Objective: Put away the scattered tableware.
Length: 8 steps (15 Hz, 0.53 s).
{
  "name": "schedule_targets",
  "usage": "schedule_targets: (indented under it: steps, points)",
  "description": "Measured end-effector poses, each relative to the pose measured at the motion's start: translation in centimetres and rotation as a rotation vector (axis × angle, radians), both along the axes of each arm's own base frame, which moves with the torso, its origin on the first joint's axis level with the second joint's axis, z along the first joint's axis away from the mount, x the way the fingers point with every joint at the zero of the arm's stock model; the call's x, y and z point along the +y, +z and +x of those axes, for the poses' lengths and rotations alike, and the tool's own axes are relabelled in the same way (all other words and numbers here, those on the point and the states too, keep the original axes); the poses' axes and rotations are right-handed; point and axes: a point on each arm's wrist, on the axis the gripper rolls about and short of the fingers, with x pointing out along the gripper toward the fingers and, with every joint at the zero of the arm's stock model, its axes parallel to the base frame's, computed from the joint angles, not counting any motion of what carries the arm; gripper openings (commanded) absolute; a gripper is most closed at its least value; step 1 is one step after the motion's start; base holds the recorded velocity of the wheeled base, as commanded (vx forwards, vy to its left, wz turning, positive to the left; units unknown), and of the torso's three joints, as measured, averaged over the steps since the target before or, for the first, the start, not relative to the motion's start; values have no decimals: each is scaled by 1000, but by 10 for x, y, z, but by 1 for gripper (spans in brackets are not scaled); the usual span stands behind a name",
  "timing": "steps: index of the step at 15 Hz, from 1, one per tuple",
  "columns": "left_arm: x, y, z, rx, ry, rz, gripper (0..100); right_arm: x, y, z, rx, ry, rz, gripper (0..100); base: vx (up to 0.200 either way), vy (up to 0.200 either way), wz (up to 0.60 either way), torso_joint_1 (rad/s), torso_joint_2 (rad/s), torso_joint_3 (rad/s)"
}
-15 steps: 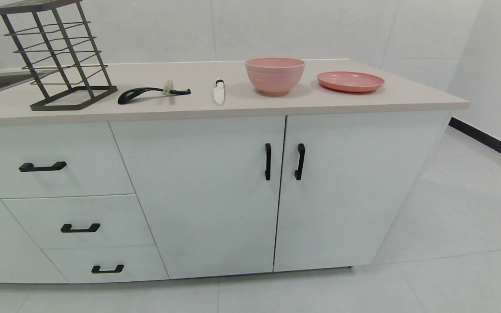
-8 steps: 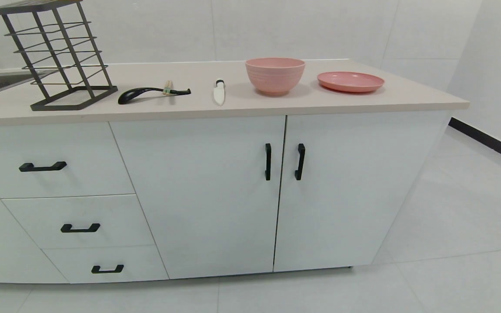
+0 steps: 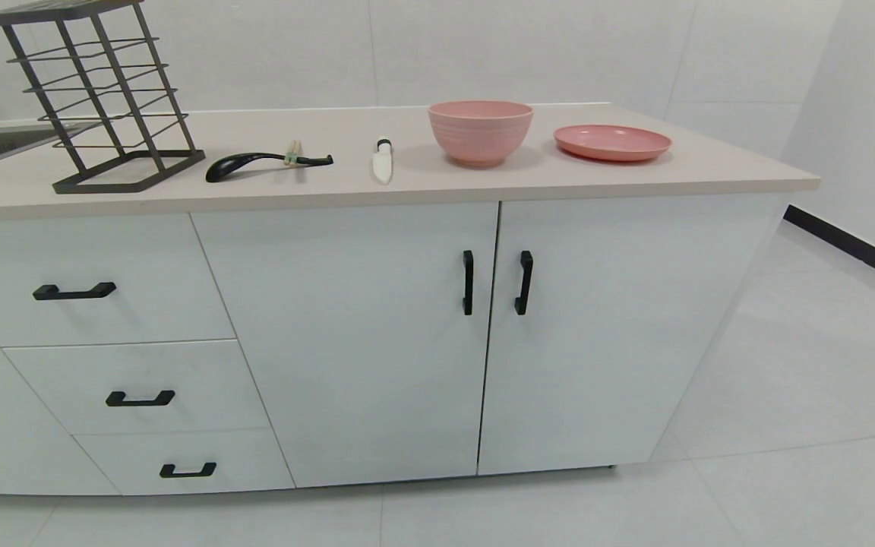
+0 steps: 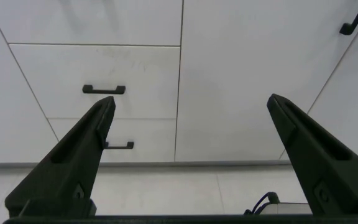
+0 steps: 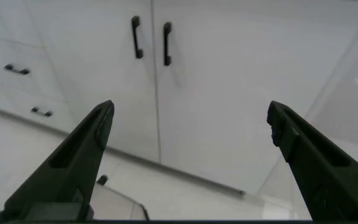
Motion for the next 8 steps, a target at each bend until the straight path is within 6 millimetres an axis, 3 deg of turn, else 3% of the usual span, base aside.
schedule_targets:
  steps: [8]
  points:
    - [-1,1,0,-13,-54,28,100,24,6,78,131,145,-25,100,0,0,0,0,0,0]
